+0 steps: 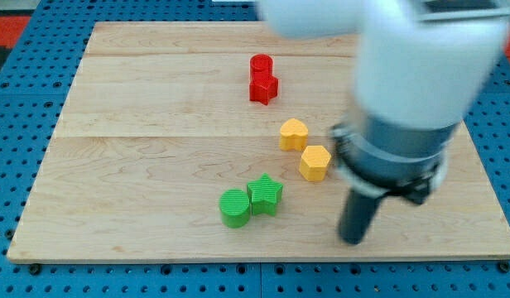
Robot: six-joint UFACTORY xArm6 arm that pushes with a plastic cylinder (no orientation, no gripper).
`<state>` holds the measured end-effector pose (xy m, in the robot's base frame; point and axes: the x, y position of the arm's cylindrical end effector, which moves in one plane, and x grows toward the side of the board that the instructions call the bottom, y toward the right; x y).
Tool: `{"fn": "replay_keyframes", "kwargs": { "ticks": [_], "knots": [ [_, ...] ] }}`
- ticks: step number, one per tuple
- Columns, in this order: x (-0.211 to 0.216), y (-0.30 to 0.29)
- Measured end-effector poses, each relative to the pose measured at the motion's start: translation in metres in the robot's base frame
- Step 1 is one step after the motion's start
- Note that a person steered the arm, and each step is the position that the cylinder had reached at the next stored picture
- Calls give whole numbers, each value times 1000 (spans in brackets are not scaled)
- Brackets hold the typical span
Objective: Slide the blue triangle left to the blue cube
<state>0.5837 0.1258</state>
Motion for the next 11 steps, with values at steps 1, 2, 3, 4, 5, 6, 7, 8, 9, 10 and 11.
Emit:
{"fn": "replay_keyframes", "kwargs": {
  "ticks": [1,2,3,4,5,6,7,8,9,10,11],
  "knots": [
    [-43,22],
    [-50,-19],
    [-61,-62],
    [-64,-101],
    [-56,-88],
    [-54,-63],
    [-59,-54],
    [-125,-53],
    [-125,-71],
    [-138,-58],
    [-129,3]
  ]
}}
